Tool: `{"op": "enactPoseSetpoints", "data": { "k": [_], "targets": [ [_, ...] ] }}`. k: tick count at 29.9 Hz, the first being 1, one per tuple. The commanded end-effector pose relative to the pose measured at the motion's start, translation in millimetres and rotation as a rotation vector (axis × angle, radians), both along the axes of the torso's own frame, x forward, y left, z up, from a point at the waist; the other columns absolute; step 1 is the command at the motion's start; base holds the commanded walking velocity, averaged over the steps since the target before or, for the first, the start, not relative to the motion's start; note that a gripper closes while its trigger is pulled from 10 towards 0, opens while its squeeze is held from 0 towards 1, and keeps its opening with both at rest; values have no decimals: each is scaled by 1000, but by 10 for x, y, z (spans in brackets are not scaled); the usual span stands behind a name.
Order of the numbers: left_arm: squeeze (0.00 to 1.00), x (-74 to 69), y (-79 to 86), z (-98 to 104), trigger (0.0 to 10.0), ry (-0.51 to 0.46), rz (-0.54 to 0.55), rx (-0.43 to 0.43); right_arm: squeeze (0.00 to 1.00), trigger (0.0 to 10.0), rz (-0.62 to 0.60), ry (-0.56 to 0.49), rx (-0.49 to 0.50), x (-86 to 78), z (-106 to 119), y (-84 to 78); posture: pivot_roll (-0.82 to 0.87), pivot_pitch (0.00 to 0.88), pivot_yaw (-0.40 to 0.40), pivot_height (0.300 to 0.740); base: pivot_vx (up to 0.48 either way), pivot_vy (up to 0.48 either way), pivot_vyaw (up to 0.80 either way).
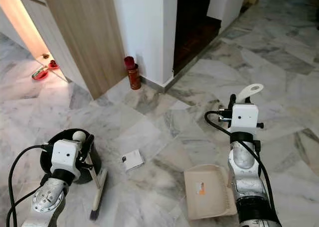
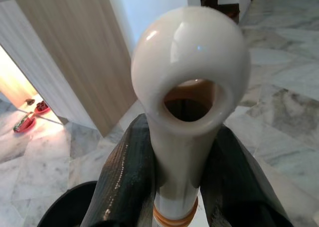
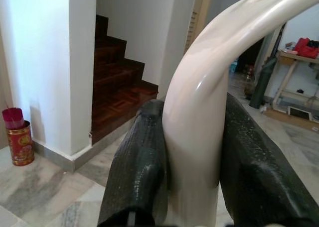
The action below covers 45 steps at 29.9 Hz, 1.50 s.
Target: Sweep floor
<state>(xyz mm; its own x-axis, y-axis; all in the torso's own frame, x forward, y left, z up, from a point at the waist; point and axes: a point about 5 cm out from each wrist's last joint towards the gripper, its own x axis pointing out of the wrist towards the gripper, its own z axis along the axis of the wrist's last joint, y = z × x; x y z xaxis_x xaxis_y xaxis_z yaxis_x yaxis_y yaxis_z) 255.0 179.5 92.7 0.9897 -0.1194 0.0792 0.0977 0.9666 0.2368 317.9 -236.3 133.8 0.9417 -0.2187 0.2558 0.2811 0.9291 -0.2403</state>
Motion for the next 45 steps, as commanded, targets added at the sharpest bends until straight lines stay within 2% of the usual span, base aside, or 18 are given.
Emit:
{"op": "enactPoseSetpoints", "data": {
  "k": [1,4,9,16,21,23,24,26,34,39,45],
  "targets": [
    [0,-3,66,22,10000,-17,21,23,0,10000,15,-25,-9,28,64,37,62,101,59,740,0,0,0],
    [0,30,66,81,10000,-41,25,24,0,10000,18,-33,-5,30,74,61,61,107,62,740,0,0,0],
    [0,133,69,360,10000,-150,41,15,0,10000,28,-56,6,22,86,125,67,104,65,740,0,0,0],
    [0,160,51,418,10000,-171,35,4,0,10000,28,-57,10,24,75,144,67,98,67,740,0,0,0],
    [0,196,-96,470,10000,-178,-45,-46,0,10000,39,-77,24,27,93,191,61,81,65,740,0,0,0],
    [0,218,-116,490,10000,-172,-39,-116,0,10000,44,-82,27,23,94,211,61,81,65,740,0,0,0],
    [0,261,-120,518,10000,-165,-26,-202,0,10000,49,-88,33,18,93,238,60,75,63,740,0,0,0],
    [0,275,-122,525,10000,-165,-25,-209,0,10000,50,-87,34,17,90,248,61,71,62,740,0,0,0],
    [0,314,-118,530,10000,-168,-27,-191,0,10000,58,-101,47,23,99,302,58,67,57,740,0,0,0],
    [0,313,-139,569,10000,-194,-53,-133,0,10000,56,-124,56,18,128,312,61,87,59,740,0,0,0],
    [0,314,-150,543,10000,-185,-46,-109,0,10000,58,-128,68,11,125,353,56,94,64,740,0,0,0]
  ]
}}
